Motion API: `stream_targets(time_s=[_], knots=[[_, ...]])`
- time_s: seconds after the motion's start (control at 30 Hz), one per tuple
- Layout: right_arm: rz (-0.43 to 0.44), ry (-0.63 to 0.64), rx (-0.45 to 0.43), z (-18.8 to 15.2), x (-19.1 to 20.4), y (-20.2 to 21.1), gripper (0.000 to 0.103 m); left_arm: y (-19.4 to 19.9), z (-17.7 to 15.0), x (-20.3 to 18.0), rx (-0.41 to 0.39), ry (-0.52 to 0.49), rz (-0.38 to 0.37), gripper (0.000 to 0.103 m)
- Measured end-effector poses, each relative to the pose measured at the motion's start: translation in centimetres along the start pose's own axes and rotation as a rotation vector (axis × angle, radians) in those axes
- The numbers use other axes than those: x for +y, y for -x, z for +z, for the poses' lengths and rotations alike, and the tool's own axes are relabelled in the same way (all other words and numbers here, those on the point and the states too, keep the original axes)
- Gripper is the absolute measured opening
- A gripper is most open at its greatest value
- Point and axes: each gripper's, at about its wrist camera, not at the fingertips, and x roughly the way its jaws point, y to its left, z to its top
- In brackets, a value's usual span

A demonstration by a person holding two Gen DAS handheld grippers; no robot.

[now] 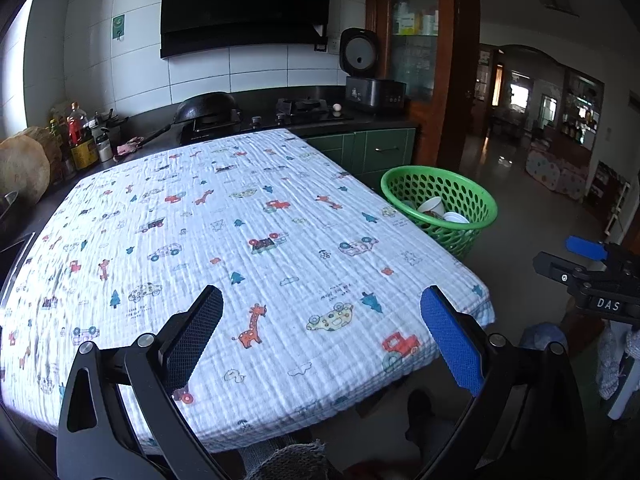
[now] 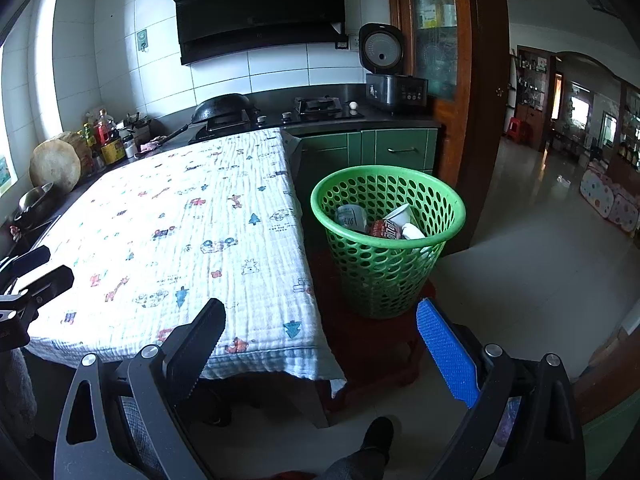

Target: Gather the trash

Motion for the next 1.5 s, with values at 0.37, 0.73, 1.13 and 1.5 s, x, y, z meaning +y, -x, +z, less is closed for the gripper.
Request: stream_targets(time_s=[0.37, 0.73, 1.13, 1.5], knots=[[-0.011, 0.007, -0.001, -0.15, 0.12, 0.06, 0.093, 0.1, -0.13, -0.18, 0.005, -0.007, 0.011, 0.098], [-0.016, 0.021, 0.001, -0.28, 0.63, 0.15, 0.094, 0.11, -0.42, -0.46, 0.01, -0.008, 0.01, 0.098], [-0.017, 0.021, 0.001, -0.47, 0.75, 0.26, 0.094, -0.15, -0.4, -0.83, 0.02, -0.006, 0.016, 0.098], [-0.015, 0.022, 0.006, -0.76, 0.74, 0.28, 0.094, -0.45, -0.38, -0.94, 0.025, -0.003, 0.017, 0.098]])
